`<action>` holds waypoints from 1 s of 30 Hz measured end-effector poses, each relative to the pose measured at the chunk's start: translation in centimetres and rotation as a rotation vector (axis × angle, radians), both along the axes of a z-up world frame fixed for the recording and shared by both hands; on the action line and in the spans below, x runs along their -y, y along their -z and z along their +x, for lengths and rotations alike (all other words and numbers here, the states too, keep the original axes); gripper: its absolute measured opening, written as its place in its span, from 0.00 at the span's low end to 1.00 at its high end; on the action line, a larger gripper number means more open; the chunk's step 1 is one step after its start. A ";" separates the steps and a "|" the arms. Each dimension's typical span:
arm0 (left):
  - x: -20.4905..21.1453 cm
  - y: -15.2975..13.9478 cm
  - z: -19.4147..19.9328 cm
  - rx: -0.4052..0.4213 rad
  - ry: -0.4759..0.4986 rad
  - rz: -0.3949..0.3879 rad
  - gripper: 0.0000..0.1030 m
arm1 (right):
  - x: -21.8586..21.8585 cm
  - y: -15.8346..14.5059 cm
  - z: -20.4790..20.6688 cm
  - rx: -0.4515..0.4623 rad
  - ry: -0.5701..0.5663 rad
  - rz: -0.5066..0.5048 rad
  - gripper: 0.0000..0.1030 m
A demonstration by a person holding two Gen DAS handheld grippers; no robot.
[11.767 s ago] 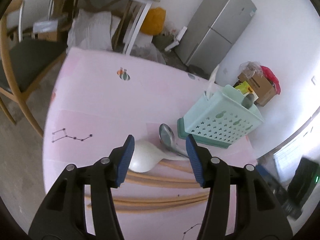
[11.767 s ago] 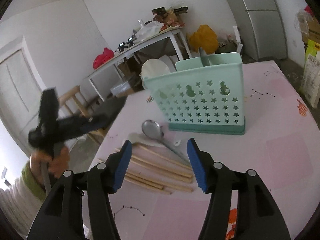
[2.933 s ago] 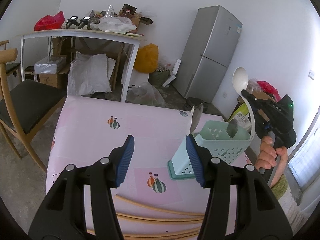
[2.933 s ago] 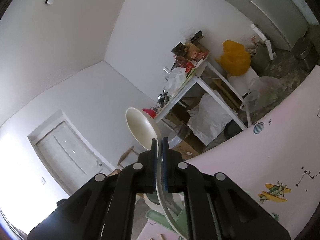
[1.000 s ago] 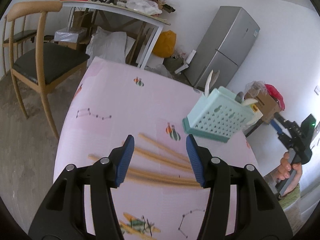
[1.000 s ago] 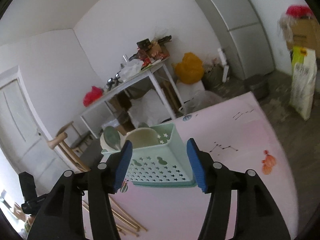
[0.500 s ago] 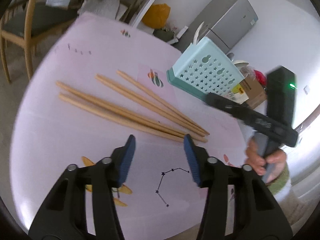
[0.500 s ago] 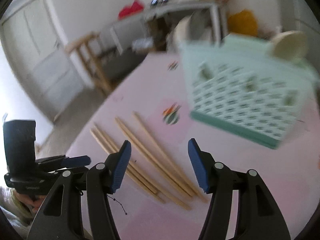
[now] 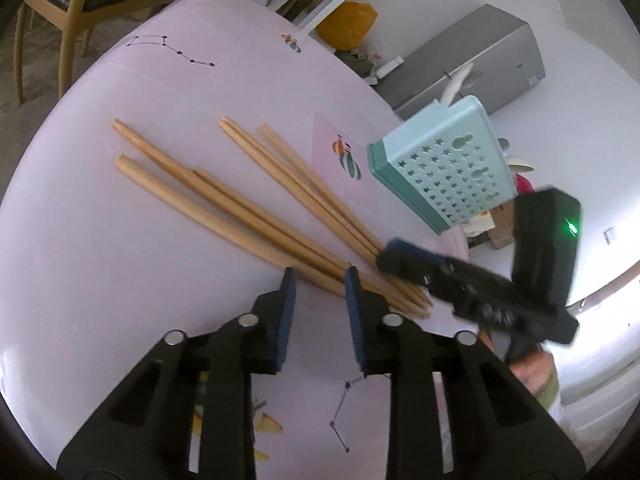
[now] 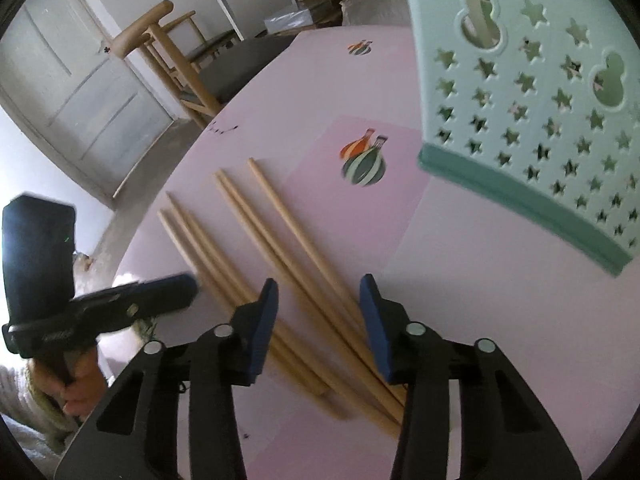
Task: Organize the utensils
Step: 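Reach the left tool down to the wooden chopsticks and grasp one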
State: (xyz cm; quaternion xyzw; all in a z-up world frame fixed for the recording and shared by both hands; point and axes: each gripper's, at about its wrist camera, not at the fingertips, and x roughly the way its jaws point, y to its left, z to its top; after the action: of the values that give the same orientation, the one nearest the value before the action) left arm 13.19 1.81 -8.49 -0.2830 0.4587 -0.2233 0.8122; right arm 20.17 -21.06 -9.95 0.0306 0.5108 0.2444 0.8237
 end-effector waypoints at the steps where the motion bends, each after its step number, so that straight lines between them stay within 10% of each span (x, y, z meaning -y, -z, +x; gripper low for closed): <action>1: 0.2 0.0 0.2 -0.003 -0.005 0.012 0.13 | -0.1 0.1 -0.4 -0.007 0.006 0.016 0.34; 22: 7.1 -1.6 -4.5 0.122 0.309 0.286 0.03 | 3.1 1.5 -10.8 -0.119 0.307 0.248 0.06; 30: 6.6 -2.0 -5.6 0.179 0.279 0.398 0.05 | 4.7 -0.1 -11.2 0.038 0.418 -0.035 0.06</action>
State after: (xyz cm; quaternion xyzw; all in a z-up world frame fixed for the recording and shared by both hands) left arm 7.56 -4.80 -6.50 -0.0308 0.4545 -0.2626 0.8506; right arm 8.98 -25.73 -9.83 0.1172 0.4817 0.0598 0.8664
